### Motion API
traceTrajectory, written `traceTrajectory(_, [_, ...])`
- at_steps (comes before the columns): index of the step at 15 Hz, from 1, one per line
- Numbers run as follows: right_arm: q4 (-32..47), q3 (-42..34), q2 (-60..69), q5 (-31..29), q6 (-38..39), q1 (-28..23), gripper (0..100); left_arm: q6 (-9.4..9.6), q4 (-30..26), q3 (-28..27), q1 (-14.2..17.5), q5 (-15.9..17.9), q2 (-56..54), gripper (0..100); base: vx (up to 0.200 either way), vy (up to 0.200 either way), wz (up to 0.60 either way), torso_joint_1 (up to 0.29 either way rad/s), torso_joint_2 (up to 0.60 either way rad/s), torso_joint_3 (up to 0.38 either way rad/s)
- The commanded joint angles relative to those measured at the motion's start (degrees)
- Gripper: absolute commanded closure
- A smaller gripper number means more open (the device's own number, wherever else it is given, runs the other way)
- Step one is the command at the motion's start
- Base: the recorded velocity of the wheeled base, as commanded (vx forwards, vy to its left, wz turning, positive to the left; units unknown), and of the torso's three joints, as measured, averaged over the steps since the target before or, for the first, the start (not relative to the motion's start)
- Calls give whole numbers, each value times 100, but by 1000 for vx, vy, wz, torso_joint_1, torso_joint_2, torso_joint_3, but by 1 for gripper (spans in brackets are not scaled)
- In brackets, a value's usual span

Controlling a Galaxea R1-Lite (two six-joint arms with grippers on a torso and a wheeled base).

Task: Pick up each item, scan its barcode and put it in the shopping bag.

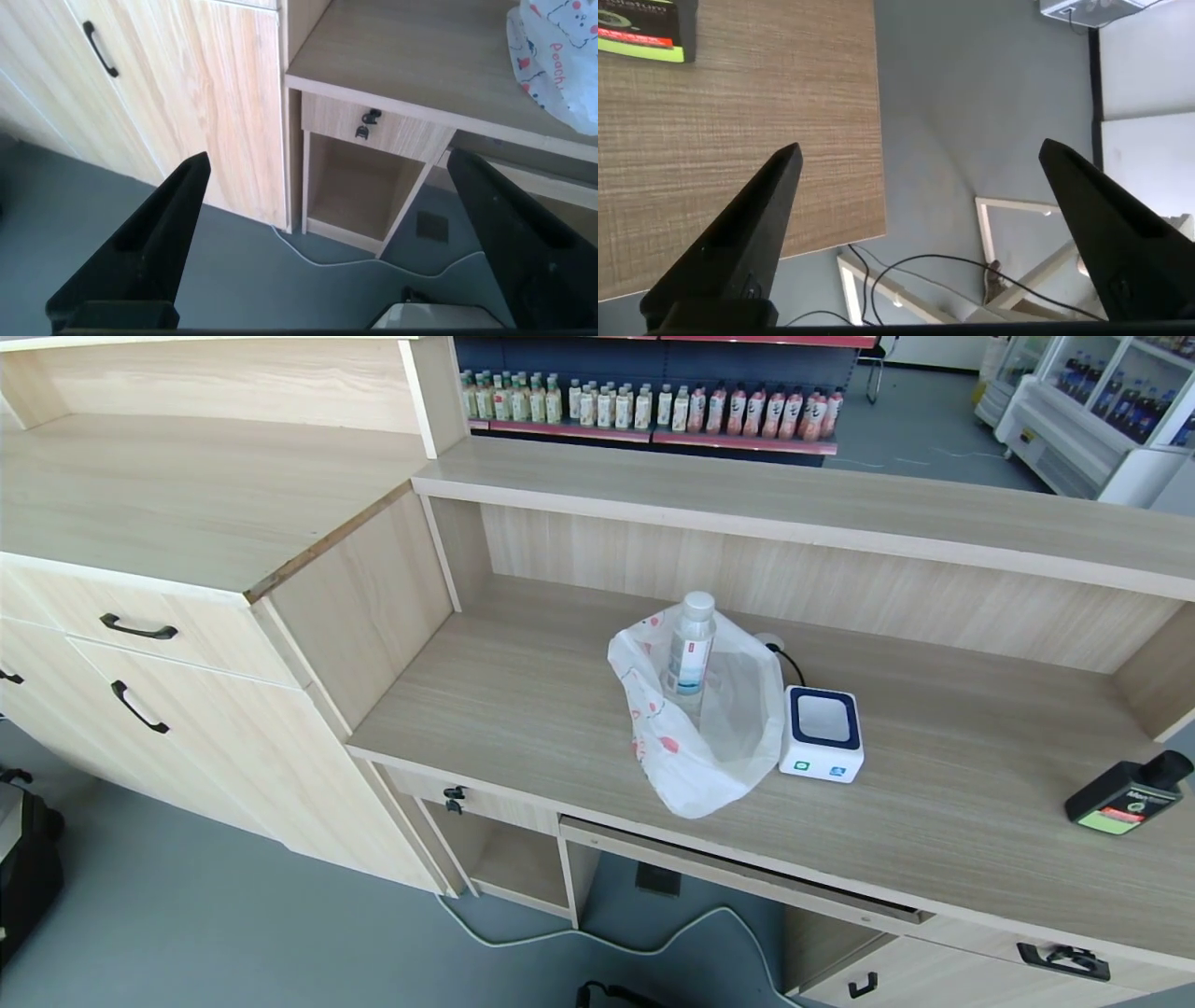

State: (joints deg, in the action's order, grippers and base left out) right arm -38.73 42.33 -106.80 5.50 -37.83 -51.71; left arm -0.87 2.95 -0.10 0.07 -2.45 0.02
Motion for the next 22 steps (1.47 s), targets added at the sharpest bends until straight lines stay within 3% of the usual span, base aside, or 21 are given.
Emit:
traceTrajectory(1, [-3,92,-130,65,3,109,0,-1,-5,1,1,-1,-2,0,0,0,0,0,0,0])
traceTrajectory(22, [-346,575,-842,250,487,1032,0,-1,4,1,1,-1,-2,0,0,0,0,0,0,0])
